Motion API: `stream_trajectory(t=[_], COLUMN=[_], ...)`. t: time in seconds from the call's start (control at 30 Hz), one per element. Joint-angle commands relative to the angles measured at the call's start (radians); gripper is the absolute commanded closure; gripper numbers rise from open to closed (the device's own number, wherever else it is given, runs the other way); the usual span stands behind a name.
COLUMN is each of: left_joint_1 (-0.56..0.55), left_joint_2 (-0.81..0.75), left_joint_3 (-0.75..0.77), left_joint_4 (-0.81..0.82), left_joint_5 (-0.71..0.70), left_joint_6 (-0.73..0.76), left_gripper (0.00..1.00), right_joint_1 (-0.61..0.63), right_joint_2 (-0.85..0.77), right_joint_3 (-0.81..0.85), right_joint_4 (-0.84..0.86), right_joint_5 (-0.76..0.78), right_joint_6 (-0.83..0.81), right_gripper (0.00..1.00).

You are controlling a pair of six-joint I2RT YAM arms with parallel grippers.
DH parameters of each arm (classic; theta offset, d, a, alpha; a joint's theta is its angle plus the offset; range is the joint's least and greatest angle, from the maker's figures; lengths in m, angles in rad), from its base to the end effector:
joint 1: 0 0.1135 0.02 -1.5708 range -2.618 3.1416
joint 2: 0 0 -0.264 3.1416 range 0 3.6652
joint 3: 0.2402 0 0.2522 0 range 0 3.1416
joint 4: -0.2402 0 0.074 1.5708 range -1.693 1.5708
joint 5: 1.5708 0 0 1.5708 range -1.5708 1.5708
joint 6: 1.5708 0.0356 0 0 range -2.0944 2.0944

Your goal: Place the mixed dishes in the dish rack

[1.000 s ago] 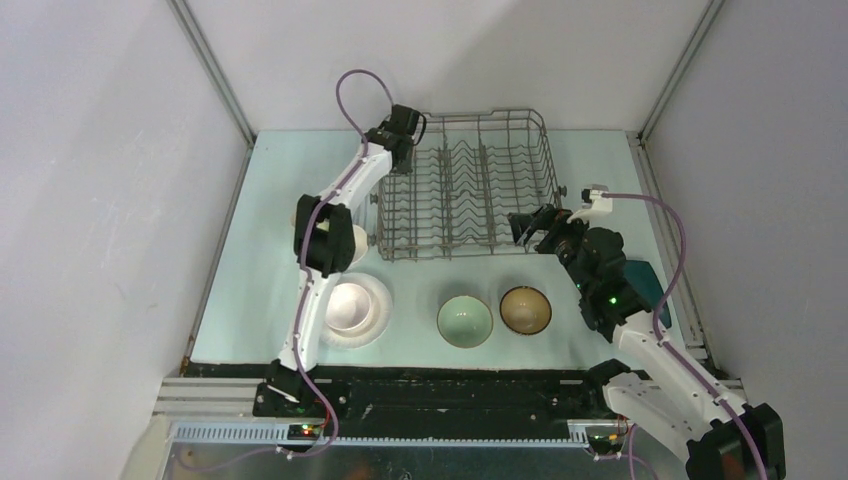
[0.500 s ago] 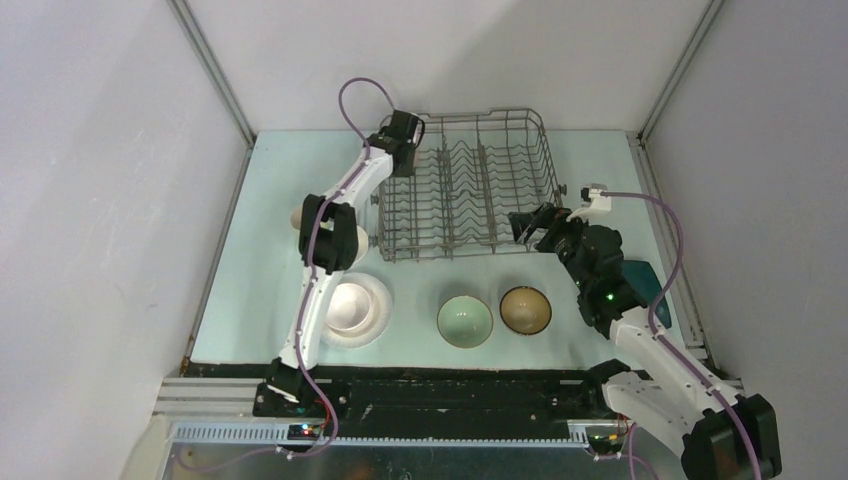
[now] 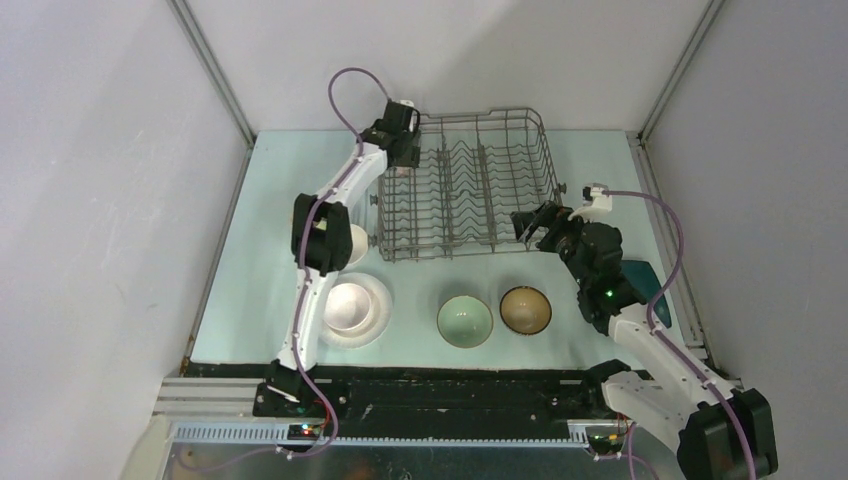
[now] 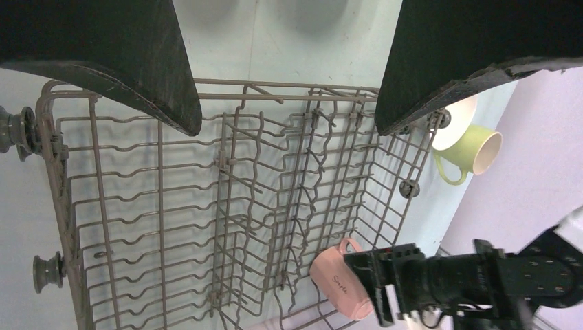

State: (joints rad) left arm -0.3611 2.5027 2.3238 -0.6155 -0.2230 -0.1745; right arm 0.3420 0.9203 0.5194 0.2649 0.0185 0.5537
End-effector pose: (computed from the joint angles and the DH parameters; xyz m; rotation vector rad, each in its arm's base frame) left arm 0.5265 -0.1904 0.2088 0.1112 2.3377 -0.0006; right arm 0.2053 0.0724 0.2684 0.1989 1.7386 0.6465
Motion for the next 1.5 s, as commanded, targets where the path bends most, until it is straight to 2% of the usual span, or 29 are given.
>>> stream_trajectory(t=[0.0,0.1,0.17,0.23,0.3,0.6,0.7,0.8,0.93,1.03,1.17,1.3,1.47], left_joint_1=[0.01,0.01,0.01,0.01,0.008,-0.03,-0.058,-0.077,-0.08,-0.086,-0.109,-0.117,-0.118], left_joint_2=[-0.171,-0.234,-0.275,-0.321,-0.372,-0.657,-0.793,-0.991,-1.213,-1.377,-1.491,-1.539,-1.582], left_joint_3=[-0.025,-0.053,-0.068,-0.093,-0.122,-0.309,-0.498,-0.686,-0.979,-1.141,-1.304,-1.412,-1.577], left_joint_4=[0.017,0.013,0.006,0.006,0.011,0.025,0.082,0.17,0.257,0.329,0.385,0.364,0.438], left_joint_5=[0.032,0.066,0.087,0.109,0.119,0.113,0.081,0.06,0.045,0.059,0.097,0.158,0.212], left_joint_6=[0.007,0.007,0.003,0.001,0.0,-0.016,-0.041,-0.072,-0.149,-0.241,-0.313,-0.337,-0.366], left_gripper=[0.28,0.22,0.12,0.06,0.02,0.01,0.01,0.0,0.0,0.0,0.0,0.0,0.01], right_joint_1=[-0.011,-0.012,-0.012,-0.013,-0.013,0.005,0.033,0.046,0.051,0.054,0.057,0.065,0.106], right_joint_2=[0.017,0.026,0.025,0.023,0.022,0.092,0.097,0.102,0.135,0.165,0.216,0.281,0.348], right_joint_3=[0.017,0.035,0.042,0.049,0.061,0.181,0.207,0.231,0.28,0.325,0.368,0.395,0.457], right_joint_4=[-0.002,-0.025,-0.039,-0.051,-0.072,-0.207,-0.238,-0.259,-0.31,-0.335,-0.342,-0.35,-0.39], right_joint_5=[-0.007,-0.007,-0.007,-0.007,-0.006,-0.06,-0.044,-0.045,-0.044,-0.036,-0.036,-0.044,0.001], right_joint_6=[0.029,0.031,0.032,0.031,0.029,0.011,-0.009,-0.027,-0.053,-0.077,-0.091,-0.104,-0.185], right_gripper=[0.01,0.01,0.01,0.01,0.0,0.01,0.01,0.02,0.03,0.04,0.04,0.05,0.06])
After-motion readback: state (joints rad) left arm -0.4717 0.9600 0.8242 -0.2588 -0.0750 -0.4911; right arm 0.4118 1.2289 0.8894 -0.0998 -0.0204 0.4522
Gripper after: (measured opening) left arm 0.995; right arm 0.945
